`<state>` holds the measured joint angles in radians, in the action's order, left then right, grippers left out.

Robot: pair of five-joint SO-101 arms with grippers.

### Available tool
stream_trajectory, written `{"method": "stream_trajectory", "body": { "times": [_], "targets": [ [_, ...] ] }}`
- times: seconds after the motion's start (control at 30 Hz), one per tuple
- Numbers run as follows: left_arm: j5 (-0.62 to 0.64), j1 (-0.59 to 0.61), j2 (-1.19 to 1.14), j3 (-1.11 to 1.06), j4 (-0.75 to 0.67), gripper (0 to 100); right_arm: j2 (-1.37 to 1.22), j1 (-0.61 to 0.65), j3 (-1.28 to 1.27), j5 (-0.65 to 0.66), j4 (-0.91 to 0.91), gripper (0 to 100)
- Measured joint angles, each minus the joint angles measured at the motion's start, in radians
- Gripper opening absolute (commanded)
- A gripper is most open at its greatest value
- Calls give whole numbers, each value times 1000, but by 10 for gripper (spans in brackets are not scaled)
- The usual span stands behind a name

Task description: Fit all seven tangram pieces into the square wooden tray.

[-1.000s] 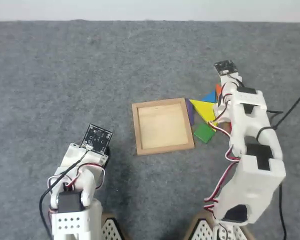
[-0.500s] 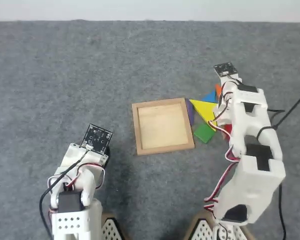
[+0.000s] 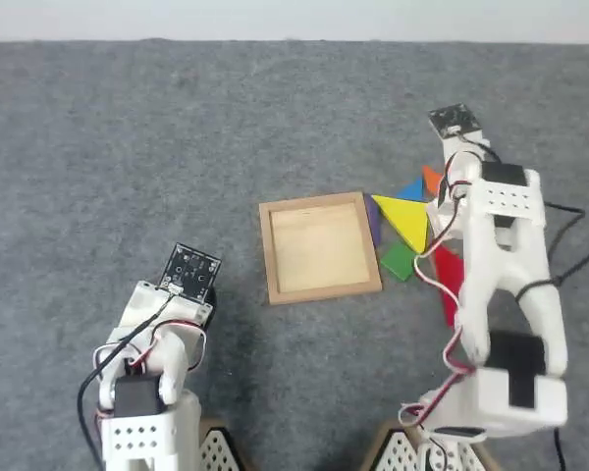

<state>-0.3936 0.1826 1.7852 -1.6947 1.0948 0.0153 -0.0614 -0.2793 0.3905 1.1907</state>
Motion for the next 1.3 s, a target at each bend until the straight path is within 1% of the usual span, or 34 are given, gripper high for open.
{"method": "stream_trajectory", "body": {
  "times": [0.13,0.2,0.27,0.33,0.43,0.57,0.63,0.7,0.87,1.0,1.03,1.2,1.3],
  "targets": [
    [0,0,0,0,0,192,92,0,-5,0,84,17],
    [0,0,0,0,0,192,120,-15,-40,0,120,64],
    [0,0,0,0,0,192,126,-26,-115,-2,118,131],
    [0,0,0,0,0,192,126,-12,-232,0,49,203],
    [0,0,0,0,0,192,126,-11,-408,2,-101,305],
    [0,0,0,0,0,192,126,-2,-503,57,-183,402],
    [0,0,0,0,0,192,126,-9,-514,69,-215,389],
    [0,0,0,0,0,192,126,-5,-519,78,-241,344],
    [0,0,0,0,0,192,61,-52,-517,77,-328,188],
    [0,0,0,0,0,192,5,-91,-448,80,-308,38],
    [0,0,0,0,0,192,-8,-101,-433,78,-310,18],
    [0,0,0,0,0,192,-38,-169,-381,80,-311,12],
    [0,0,0,0,0,192,-41,-207,-377,52,-328,11]
  ]
}}
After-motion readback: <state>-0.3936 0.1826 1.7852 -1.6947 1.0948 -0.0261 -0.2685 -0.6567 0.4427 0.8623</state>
